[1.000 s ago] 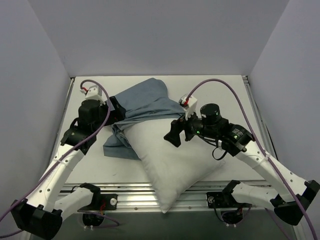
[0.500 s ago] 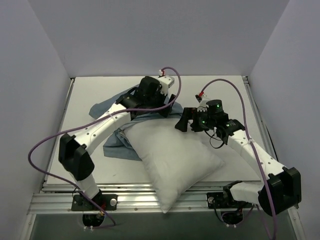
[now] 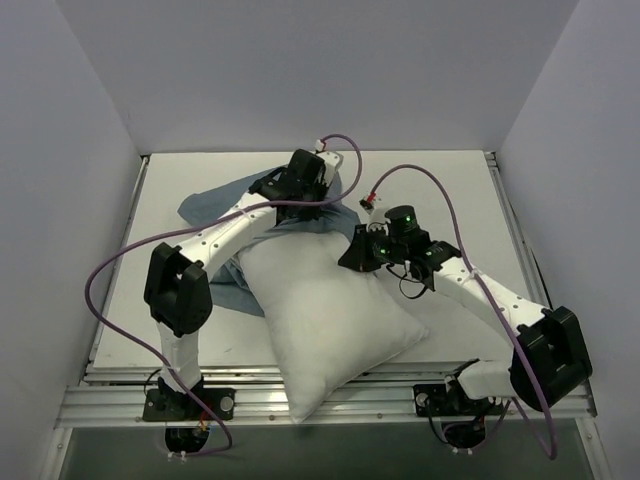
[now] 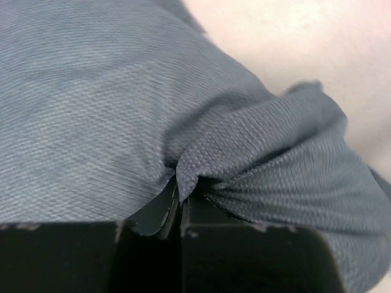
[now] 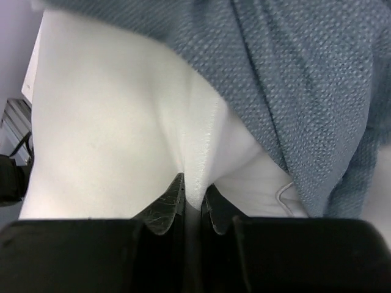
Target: Remove the pillowcase from the pillow
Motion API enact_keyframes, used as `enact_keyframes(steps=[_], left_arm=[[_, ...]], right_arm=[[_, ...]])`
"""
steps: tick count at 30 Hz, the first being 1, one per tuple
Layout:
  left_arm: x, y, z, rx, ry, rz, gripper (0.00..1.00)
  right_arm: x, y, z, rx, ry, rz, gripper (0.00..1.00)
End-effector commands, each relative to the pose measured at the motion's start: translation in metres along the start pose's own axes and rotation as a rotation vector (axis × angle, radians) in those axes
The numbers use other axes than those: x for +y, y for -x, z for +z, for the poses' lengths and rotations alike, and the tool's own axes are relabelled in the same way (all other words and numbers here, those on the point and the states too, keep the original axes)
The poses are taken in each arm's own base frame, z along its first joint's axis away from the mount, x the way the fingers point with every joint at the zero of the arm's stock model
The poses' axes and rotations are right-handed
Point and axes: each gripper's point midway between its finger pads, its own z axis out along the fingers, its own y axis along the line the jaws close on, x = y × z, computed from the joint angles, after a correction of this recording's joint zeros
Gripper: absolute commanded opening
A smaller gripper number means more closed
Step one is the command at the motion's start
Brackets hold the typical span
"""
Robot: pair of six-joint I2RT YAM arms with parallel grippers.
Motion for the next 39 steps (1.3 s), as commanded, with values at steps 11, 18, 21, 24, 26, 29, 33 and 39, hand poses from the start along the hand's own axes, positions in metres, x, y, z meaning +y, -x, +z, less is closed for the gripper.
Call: enact_keyframes(steps=[11,18,21,24,26,29,33,39], left_arm=[[0.212,0.026,-0.05,-0.145,0.52,-0.435,0.02],[0.261,0.019,-0.061,-0.153,0.613,-0.486,0.02],[0.277,0.012,-0.058,-0.15,0.625,-0.526,0.02],[0.275,0.016,-0.048,-0.171,0.553,-0.596,0.02],[0.262,0.03,-0.042,-0.214,0.463,-0.633,0.03],[0.231,0.054,-0.046,-0.294,0.305,-0.665,0.07],[0.209,0.061,-0.071,-0.374,0.208,-0.678,0.44],[0.188,0.05,-0.133,-0.448,0.178,-0.64,0.71]], right_arm=[[0.115,0.05,-0.117,-0.201,0.175,-0.339,0.0],[0.122,0.058,-0.158,-0.255,0.13,-0.4,0.0],[0.117,0.063,-0.168,-0.282,0.079,-0.406,0.0],[0.099,0.063,-0.164,-0.283,-0.005,-0.39,0.0],[0.082,0.061,-0.152,-0.27,-0.071,-0.363,0.0],[0.05,0.05,-0.121,-0.183,-0.176,-0.313,0.0],[0.027,0.051,-0.104,-0.167,-0.277,-0.279,0.44],[0.026,0.067,-0.095,-0.183,-0.307,-0.332,0.83]])
